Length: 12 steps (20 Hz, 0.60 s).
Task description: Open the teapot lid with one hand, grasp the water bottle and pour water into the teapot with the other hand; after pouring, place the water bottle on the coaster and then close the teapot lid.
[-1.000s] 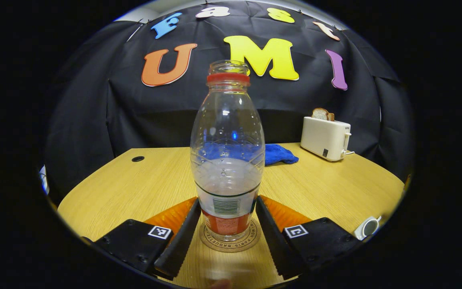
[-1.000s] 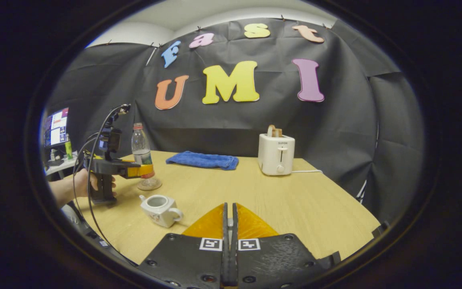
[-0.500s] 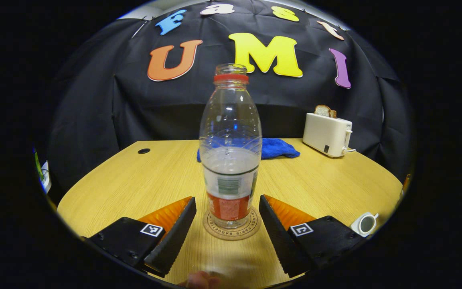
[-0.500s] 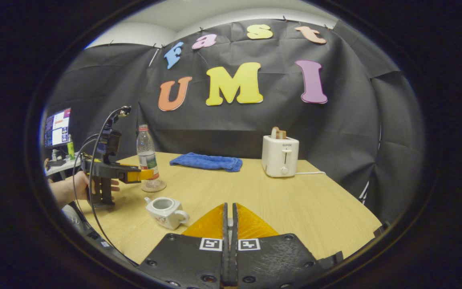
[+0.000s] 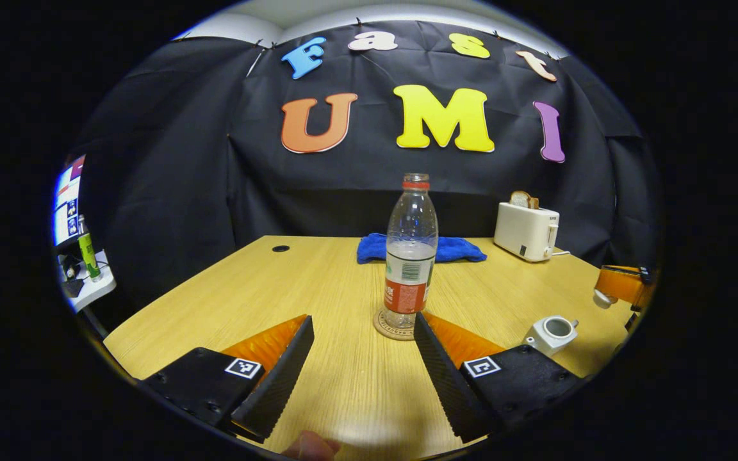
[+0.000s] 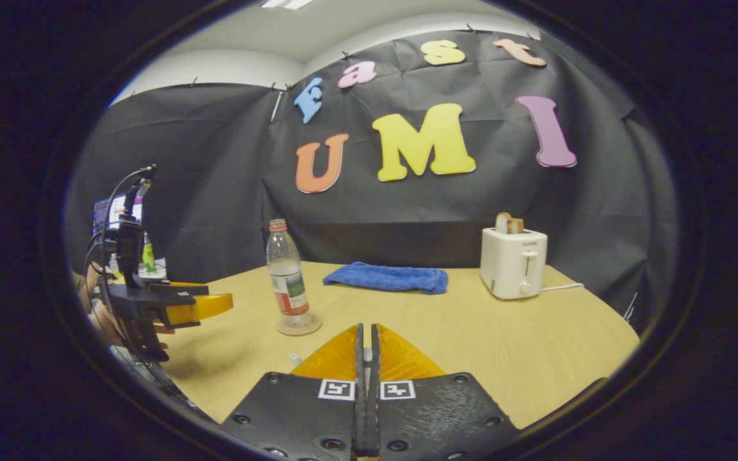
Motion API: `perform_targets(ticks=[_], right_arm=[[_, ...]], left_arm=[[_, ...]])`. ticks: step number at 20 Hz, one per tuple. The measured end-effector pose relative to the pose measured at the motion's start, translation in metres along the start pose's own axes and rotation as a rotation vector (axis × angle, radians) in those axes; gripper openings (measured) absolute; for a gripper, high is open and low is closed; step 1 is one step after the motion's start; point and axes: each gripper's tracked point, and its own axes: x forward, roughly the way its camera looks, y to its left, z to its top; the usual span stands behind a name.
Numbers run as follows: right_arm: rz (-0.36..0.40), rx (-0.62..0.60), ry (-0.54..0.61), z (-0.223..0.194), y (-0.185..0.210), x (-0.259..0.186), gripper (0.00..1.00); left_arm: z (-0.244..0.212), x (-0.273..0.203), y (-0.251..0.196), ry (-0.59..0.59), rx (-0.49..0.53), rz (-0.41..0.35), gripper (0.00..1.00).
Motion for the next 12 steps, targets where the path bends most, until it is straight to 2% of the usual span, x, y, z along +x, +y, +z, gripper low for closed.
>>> perform_targets(ticks=[5,12], right_arm=[[0.046,-0.034,-0.004,-0.004,0.022,0.024,0.0],[0.067,-0.067,0.009,-0.022,0.034,0.038,0.0]], left_arm=[[0.002,-0.039,0.024,-0.035,-0.01,0.049,0.98],[0.011,-0.062,0.04,-0.09,0.013,0.102,0.98]])
